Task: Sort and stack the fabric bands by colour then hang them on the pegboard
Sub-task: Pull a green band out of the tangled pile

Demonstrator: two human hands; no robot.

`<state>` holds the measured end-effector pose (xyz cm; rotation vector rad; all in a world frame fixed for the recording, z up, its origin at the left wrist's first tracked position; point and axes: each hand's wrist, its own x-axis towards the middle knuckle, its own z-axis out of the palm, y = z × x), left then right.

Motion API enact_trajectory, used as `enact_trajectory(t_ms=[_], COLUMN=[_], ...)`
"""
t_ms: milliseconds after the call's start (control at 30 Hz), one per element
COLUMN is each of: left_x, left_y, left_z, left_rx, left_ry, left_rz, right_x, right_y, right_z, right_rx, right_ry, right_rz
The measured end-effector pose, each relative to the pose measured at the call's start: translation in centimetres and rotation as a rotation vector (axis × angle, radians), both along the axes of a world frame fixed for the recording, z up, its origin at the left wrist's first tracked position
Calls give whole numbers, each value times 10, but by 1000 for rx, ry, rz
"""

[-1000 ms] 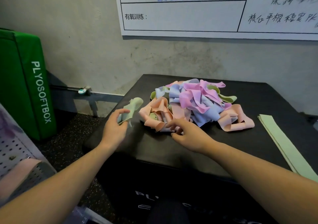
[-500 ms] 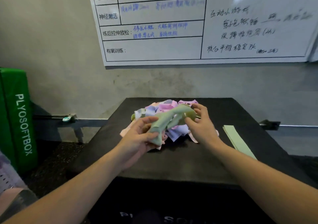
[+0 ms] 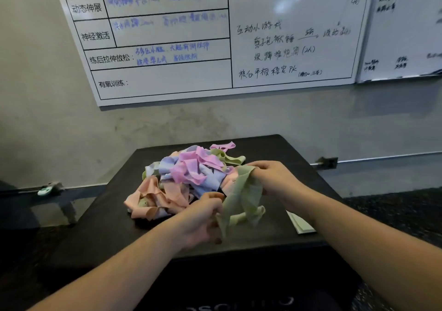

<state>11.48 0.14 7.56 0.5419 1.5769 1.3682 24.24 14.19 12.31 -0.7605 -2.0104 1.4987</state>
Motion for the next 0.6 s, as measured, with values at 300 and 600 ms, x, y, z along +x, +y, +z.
enact_trajectory(t_ms=[300,600], left_x=[48,52], left_y=[37,41], left_z=[4,3], left_rx=[260,333], left_ry=[227,291], left_rz=[5,104], right_x=[21,49], right_y=[2,14], right_z=[-1,-8], right_rx=[186,23], right_ry=[-62,-51], right_rz=[-12,85])
